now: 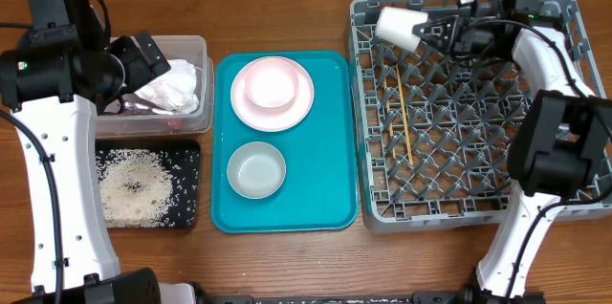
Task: Sort waste into correct bins and load items into the dishwasher
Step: 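Carry the white cup to the rack's back-left corner and set it down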
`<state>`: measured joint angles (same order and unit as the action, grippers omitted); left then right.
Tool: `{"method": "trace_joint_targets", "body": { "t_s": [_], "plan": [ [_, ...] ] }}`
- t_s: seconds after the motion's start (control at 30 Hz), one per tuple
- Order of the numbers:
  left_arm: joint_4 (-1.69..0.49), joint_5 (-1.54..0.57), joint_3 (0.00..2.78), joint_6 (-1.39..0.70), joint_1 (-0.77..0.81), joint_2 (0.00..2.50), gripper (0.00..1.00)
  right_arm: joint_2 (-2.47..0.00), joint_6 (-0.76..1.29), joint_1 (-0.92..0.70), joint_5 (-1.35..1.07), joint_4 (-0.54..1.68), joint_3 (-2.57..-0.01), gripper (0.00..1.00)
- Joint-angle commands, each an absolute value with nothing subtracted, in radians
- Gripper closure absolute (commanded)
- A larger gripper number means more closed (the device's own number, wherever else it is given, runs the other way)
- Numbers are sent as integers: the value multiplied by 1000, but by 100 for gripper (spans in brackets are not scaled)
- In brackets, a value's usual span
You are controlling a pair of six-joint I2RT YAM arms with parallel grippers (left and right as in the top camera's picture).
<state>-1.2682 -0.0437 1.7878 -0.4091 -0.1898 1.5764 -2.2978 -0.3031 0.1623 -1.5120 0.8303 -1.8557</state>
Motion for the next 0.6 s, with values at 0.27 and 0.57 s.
{"method": "trace_joint_targets", "body": {
  "t_s": [0.27,0.57],
  "plan": [
    [-1268,-37,1804,-397,-189,1576,0,-2312,-329,104,-1420,772,-1852,96],
    [-1268,-37,1804,-397,-189,1576,0,-2369,-329,116,-1418,772,-1852,96]
  ]
}}
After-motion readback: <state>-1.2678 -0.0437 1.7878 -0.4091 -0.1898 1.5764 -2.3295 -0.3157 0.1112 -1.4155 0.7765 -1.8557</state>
